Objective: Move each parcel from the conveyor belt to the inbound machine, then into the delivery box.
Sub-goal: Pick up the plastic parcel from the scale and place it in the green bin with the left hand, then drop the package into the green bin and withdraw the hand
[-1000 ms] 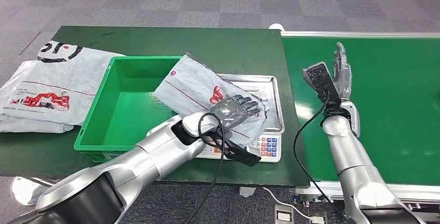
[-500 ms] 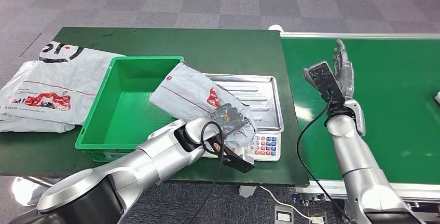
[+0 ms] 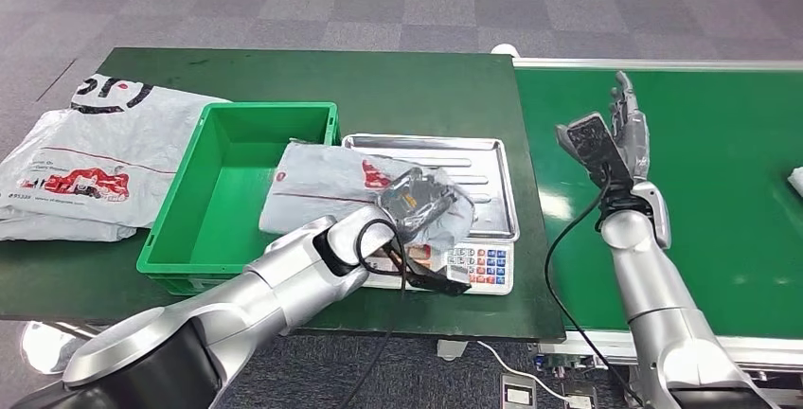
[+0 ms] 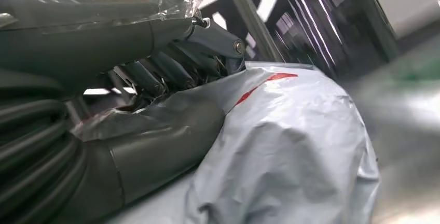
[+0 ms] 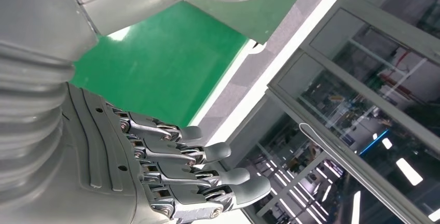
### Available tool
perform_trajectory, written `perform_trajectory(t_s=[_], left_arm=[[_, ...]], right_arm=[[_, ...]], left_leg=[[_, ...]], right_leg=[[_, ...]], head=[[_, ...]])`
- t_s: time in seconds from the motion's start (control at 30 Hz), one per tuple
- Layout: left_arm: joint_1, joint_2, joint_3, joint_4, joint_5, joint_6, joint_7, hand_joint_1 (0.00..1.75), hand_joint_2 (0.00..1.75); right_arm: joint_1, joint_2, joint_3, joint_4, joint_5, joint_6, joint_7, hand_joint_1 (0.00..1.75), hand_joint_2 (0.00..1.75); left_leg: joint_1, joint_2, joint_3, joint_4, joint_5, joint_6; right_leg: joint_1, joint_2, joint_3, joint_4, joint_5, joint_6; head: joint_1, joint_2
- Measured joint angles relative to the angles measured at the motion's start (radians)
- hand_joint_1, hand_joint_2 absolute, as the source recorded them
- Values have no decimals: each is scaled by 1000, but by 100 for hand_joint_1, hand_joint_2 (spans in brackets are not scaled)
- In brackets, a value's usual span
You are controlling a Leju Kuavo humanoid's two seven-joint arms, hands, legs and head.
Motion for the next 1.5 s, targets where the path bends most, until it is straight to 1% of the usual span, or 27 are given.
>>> perform_trajectory(t_s=[0.1, 0.2, 0.3, 0.37, 0.5, 0.57, 0.7, 0.77, 0.9, 1.0, 1.1, 1.23, 1.5], left_arm=[[-23, 14, 39, -41, -50, 133, 60, 175, 175], [-34, 36, 94, -96, -181, 214, 135, 175, 175], [-35, 51, 156, -128, -337, 234, 227, 175, 175], [-35, 58, 193, -127, -409, 239, 272, 175, 175], [-35, 68, 259, -104, -462, 249, 322, 175, 175], [-36, 71, 289, -84, -475, 196, 355, 175, 175], [-40, 73, 342, -39, -492, -27, 428, 175, 175], [-42, 76, 364, -23, -494, -84, 455, 175, 175], [-46, 80, 388, -4, -496, -121, 480, 175, 175], [-53, 87, 393, 9, -498, -170, 520, 175, 175], [-68, 103, 391, 23, -498, -222, 547, 175, 175], [-89, 124, 374, 42, -498, -285, 561, 175, 175], [-115, 142, 330, 62, -499, -305, 566, 175, 175]], right_arm=[[3, 0, 0, 1, -6, -2, -10, 0, 175], [3, -1, 0, 10, -24, -10, -26, 0, 175], [2, -4, 0, 21, -39, -19, -33, 0, 175], [1, -7, 0, 26, -43, -23, -31, 0, 175], [2, -13, 1, 29, -42, -25, -16, 0, 175], [6, -17, 1, 28, -38, -29, -4, 0, 175], [25, -30, 1, 10, -29, -25, 21, 0, 175], [34, -36, 1, -3, -24, -21, 30, 0, 175], [42, -44, 1, -18, -17, -17, 40, 0, 175], [47, -48, 1, -25, -8, -9, 52, 0, 175], [49, -49, 1, -28, 2, -4, 59, 0, 175], [48, -49, 1, -28, 7, -2, 61, 0, 175], [46, -50, 1, -28, 6, -3, 57, 0, 175]], left_leg=[[0, 0, 0, 0, 0, 0], [0, 0, 0, 0, 0, 0], [0, 0, 0, 0, 0, 0], [0, 0, 0, 0, 0, 0], [0, 0, 0, 0, 0, 0], [0, 0, 0, 0, 0, 0], [0, 0, 0, 0, 0, 0], [0, 0, 0, 0, 0, 0], [0, -1, -1, 0, 0, 0], [0, 0, -1, 0, 0, 0], [0, 0, -1, 0, 0, 0], [0, 0, -1, 0, 0, 0], [0, 0, -1, 0, 0, 0]], right_leg=[[0, 0, 0, 0, 0, 0], [0, 0, 0, 0, 0, 0], [0, 0, 0, 0, 0, 0], [0, 0, 0, 0, 0, 0], [0, 0, 0, 0, 0, 0], [0, 0, 0, 0, 0, 0], [0, 0, 0, 0, 0, 0], [0, 0, 0, 0, 0, 0], [0, 0, 0, 0, 0, 0], [0, 0, -1, 0, 0, 0], [0, 0, -1, 0, 0, 0], [0, 0, -1, 0, 0, 0], [0, 0, -1, 0, 0, 0]], head=[[0, 0], [0, 0], [0, 0], [0, 0], [0, 0], [0, 0], [0, 0], [0, 0], [0, 0], [0, 0], [0, 0], [0, 0], [0, 0]])
